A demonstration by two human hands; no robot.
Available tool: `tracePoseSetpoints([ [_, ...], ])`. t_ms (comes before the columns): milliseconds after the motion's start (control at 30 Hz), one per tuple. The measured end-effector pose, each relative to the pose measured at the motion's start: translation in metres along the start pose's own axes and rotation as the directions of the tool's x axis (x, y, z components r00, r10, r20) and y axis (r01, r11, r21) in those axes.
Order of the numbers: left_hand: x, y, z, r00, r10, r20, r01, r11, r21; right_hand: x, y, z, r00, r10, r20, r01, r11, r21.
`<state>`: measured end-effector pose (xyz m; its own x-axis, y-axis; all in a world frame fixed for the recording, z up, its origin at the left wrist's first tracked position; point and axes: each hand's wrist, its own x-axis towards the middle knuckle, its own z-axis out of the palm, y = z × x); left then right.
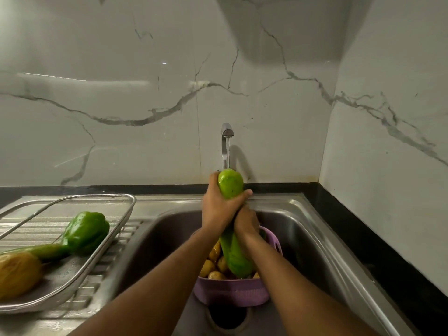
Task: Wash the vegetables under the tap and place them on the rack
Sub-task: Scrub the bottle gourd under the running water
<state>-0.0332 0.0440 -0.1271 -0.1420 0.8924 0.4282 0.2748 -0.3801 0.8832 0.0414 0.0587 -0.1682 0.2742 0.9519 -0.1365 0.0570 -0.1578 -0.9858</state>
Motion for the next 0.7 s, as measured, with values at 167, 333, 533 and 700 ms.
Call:
tracePoseSetpoints([
  [167,0.001,0.006,-0.023,0.995,-0.089,0.046,0.077,0.976,0.204,-0.012,0.004,-0.014,0.979,-0.205,-0.018,0.197,0.959,-0.203],
  [333,0.0,0.013,-0.049,0.971,-0.186,-0.152,0.184,0.983,-0.027,-0.006,0.007,-0.019,0.936,-0.345,0.066,0.345,0.871,-0.349],
  [533,-0.02,-0.017,-0.06,0.864,-0.401,-0.304,0.259,0.872,-0.415,0.004,0.02,-0.022,0.916,-0.4,-0.013,0.33,0.772,-0.543],
  [700,-0.024,-0.027,-0.063,0.753,-0.566,-0.335,0.311,0.755,-0.578,0.006,0.01,-0.022,0.974,-0.165,-0.156,0.107,0.939,-0.326],
])
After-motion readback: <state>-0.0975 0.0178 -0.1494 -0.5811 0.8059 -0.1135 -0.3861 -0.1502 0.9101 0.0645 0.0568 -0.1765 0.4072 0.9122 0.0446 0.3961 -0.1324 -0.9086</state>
